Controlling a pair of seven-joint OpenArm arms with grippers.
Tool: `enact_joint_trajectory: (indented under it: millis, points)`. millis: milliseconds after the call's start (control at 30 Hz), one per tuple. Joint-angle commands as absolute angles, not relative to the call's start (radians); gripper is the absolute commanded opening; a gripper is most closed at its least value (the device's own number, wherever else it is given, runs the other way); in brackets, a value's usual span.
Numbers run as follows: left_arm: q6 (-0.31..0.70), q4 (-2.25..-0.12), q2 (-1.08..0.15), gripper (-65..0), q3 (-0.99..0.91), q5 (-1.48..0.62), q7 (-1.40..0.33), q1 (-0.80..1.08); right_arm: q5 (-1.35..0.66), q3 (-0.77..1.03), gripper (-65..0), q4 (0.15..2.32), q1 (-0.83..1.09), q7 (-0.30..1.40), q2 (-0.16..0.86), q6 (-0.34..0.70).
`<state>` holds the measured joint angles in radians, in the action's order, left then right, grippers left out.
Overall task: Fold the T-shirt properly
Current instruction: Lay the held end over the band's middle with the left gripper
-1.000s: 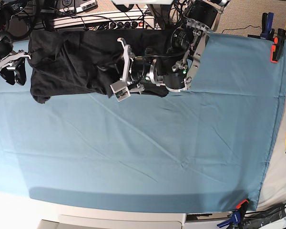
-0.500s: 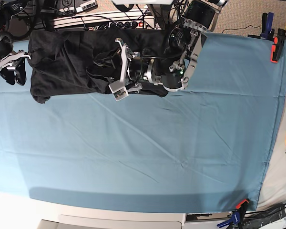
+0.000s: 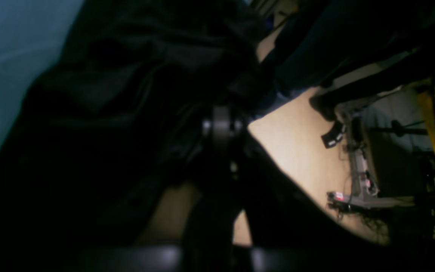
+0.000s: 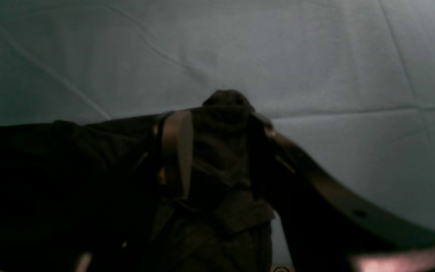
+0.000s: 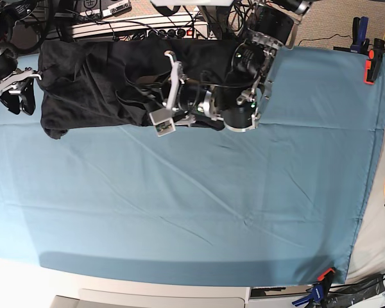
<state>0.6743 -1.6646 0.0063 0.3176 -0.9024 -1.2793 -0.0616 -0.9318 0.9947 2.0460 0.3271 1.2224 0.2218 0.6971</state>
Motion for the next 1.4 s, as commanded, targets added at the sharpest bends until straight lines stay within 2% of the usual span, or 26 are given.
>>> enact_joint_trajectory:
  millis: [0,100,267,500,867,1367]
  points:
    - [0.678,-1.684,0.010,-65.0,0.313,-0.922,-1.260,-0.075,-0.949,1.000,-40.6,2.061,0.327,1.196,0.241,0.698]
    - [0.668,-1.684,-0.003,-65.0,0.288,-0.861,-1.239,-0.075,-0.949,1.000,-40.5,2.061,0.327,1.196,0.241,0.698]
    - [0.575,-1.684,-0.009,-65.0,0.247,-0.709,-1.172,-0.075,-0.949,1.000,-40.6,2.061,0.327,1.196,0.241,0.698]
    - [0.511,-1.684,-0.008,-65.0,0.252,-0.606,-1.120,-0.058,-0.949,1.000,-40.6,2.061,0.327,1.195,0.241,0.698]
    - [0.489,-1.684,0.031,-65.0,0.375,-0.514,-1.045,-0.015,-0.949,1.000,-40.5,2.061,0.327,1.188,0.241,0.698]
    - [0.488,-1.591,0.157,-65.0,0.377,-0.432,-0.938,-0.081,-0.949,1.000,-40.6,2.061,0.327,1.174,0.241,0.698]
